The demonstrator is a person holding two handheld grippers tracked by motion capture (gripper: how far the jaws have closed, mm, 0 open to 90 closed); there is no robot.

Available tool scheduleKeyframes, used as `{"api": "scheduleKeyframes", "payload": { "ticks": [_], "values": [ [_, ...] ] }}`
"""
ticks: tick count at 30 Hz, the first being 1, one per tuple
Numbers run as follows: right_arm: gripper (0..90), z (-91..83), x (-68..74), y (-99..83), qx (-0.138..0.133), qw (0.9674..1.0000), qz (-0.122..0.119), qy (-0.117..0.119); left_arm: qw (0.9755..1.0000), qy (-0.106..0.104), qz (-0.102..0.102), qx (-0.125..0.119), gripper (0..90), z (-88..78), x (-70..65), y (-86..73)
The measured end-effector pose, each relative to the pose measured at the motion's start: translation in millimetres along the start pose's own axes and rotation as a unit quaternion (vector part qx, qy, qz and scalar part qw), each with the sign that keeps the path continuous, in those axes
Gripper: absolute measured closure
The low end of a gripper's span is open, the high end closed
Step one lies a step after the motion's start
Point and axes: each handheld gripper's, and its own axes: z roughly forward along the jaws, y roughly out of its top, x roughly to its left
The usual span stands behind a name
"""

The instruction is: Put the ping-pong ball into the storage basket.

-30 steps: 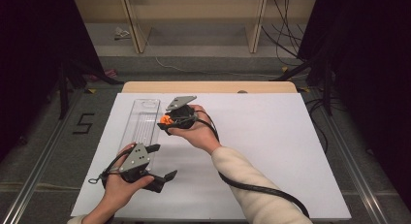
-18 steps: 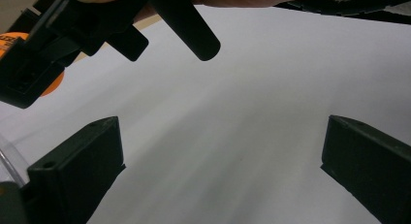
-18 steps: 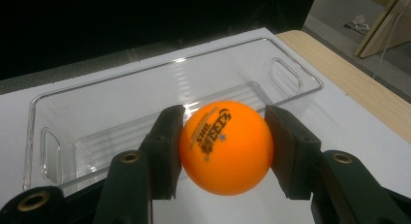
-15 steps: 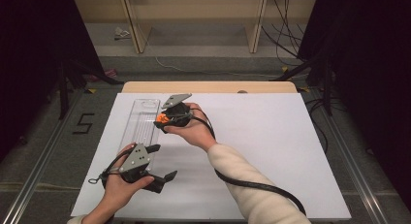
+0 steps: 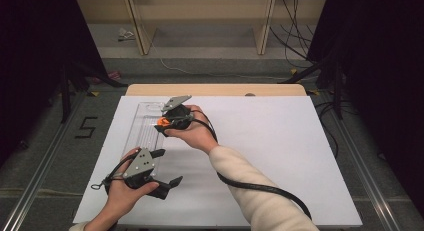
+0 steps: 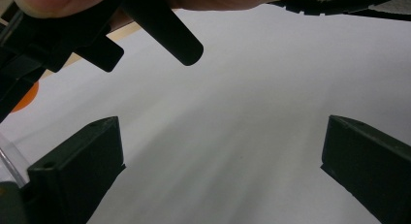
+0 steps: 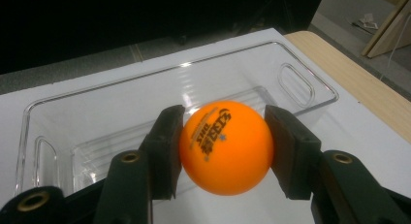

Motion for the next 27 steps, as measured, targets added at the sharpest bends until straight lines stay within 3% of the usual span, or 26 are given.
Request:
{"api": "scheduleKeyframes", "payload": {
  "ticks": [27],
  "values": [
    [51.4,12.5,1.0,7.9,0.007,0.9999,-0.004,0.007,1.0000,-0.002,0.002,0.000,0.8,0.3,-0.5,-0.3]
  ]
}}
